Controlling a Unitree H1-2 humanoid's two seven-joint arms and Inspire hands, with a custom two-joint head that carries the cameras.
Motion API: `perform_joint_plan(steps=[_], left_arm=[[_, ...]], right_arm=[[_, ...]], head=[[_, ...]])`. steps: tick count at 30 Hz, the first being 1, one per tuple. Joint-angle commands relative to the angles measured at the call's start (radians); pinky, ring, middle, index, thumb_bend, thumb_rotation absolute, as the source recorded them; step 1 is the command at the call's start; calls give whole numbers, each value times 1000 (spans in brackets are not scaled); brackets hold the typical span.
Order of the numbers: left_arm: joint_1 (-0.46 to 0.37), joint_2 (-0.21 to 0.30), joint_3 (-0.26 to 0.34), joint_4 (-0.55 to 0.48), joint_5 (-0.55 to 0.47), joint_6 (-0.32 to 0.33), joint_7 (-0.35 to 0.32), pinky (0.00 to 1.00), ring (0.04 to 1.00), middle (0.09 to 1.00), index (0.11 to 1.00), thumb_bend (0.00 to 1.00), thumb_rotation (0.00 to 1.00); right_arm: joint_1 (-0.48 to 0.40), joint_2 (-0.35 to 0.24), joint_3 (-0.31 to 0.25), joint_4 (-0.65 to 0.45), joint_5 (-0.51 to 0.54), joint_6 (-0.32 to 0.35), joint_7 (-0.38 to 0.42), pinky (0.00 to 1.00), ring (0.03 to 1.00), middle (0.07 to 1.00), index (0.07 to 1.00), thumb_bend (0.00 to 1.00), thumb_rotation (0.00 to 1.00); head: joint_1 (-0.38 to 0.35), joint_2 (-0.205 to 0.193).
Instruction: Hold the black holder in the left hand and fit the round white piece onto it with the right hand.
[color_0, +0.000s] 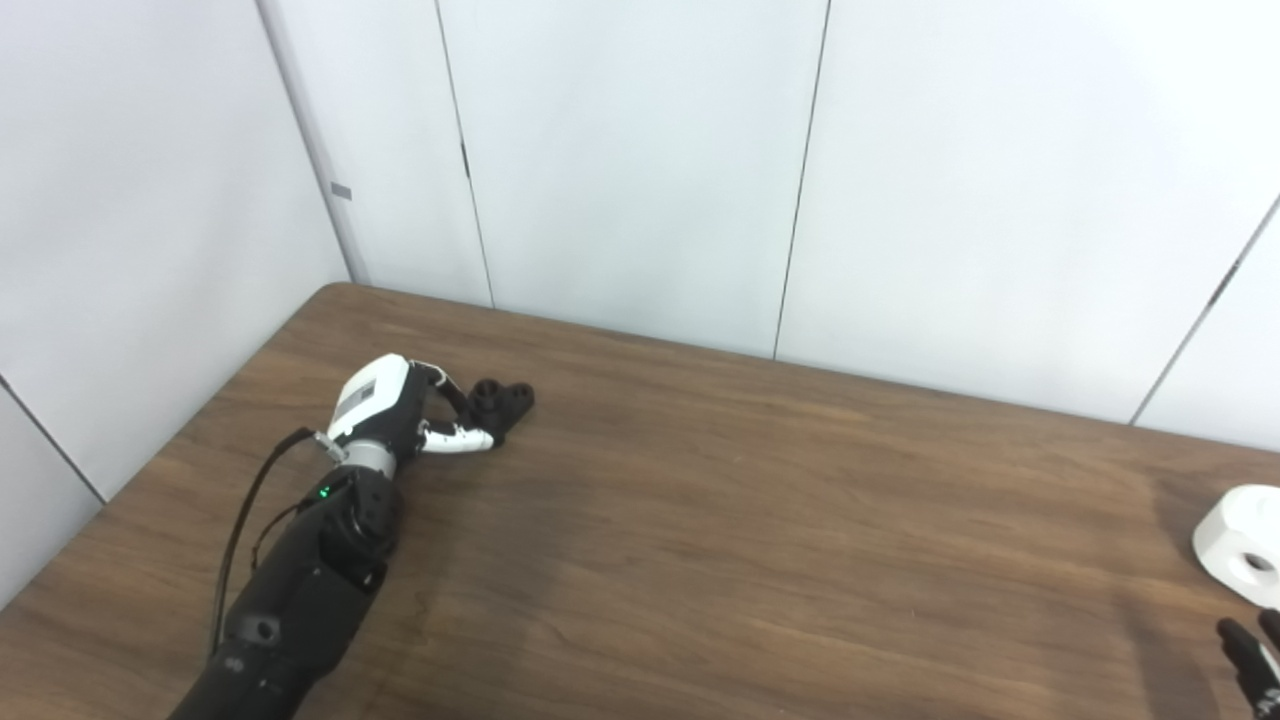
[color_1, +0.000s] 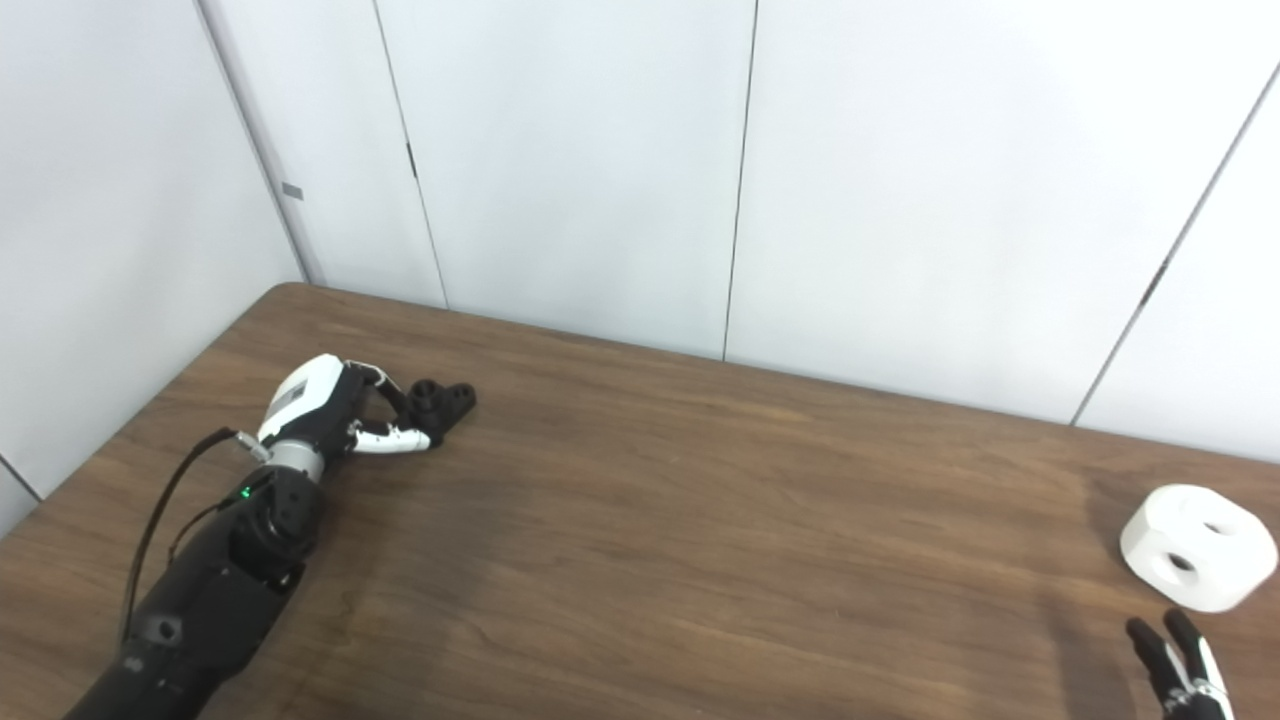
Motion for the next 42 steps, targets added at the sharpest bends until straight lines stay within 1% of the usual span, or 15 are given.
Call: perform_joint_plan(steps=[1,5,7,10,13,17,18,21,25,27,31,33,35,37,42], left_arm=[[3,22,-17,-65,15,0,-25,969,950,831,489,511,49],[32,27,-45,-136,45,7,-47,989,948,837,489,511,52],[49,25,-57,-182,58,0,-55,996,943,836,489,511,52],[73,21,-63,-241,61,-3,-74,1000,940,835,489,511,55],[92,17,-65,-278,64,-10,-88,1000,941,834,489,511,54],[121,13,-75,-320,74,-25,-100,997,938,833,489,512,52],[132,12,-78,-333,75,-32,-101,994,937,833,489,513,51],[159,11,-88,-371,79,-49,-108,981,931,822,488,515,47],[199,0,-88,-424,27,-92,-146,999,955,839,488,514,45],[220,-13,-91,-451,9,-116,-154,1000,954,840,488,514,47],[255,-40,-100,-504,10,-152,-164,1000,942,840,487,517,46],[274,-52,-115,-534,28,-154,-181,1000,940,842,487,517,48],[292,-63,-140,-555,57,-166,-187,1000,942,841,487,517,47],[307,-76,-167,-566,81,-165,-200,1000,942,836,487,518,46],[325,-111,-219,-555,112,-199,-214,1000,951,848,486,518,48]], right_arm=[[110,37,19,31,-2,5,-17,988,941,904,957,667,1000],[111,39,22,30,-5,1,-21,997,942,905,956,661,1000],[111,40,25,26,-7,3,-25,1000,947,909,958,665,1000],[113,41,29,18,-20,15,-34,1000,952,911,961,671,1000],[114,44,33,15,-32,25,-42,1000,959,912,962,678,1000],[112,42,42,21,-29,17,-39,1000,977,919,972,691,1000],[111,42,44,23,-16,16,-34,1000,982,931,989,689,1000],[110,44,48,16,-6,36,-33,1000,998,960,999,676,1000],[112,49,51,-5,-17,65,-44,1000,1000,961,1000,622,1000],[114,52,53,-16,-23,86,-50,1000,1000,962,1000,609,1000],[114,52,61,-22,-22,92,-56,1000,1000,967,1000,607,1000],[116,52,66,-28,-23,96,-60,1000,1000,965,1000,607,1000],[116,49,71,-32,-24,93,-61,1000,1000,959,1000,602,1000],[118,48,75,-39,-22,98,-65,1000,1000,957,1000,596,1000],[127,45,91,-63,-38,107,-80,1000,1000,949,1000,582,1000]], head=[[0,0],[-3,3],[-8,7],[-15,9],[-31,11],[-52,18],[-56,19],[-66,25],[-69,32],[-72,36],[-88,50],[-94,56],[-101,64],[-113,77],[-138,105]])
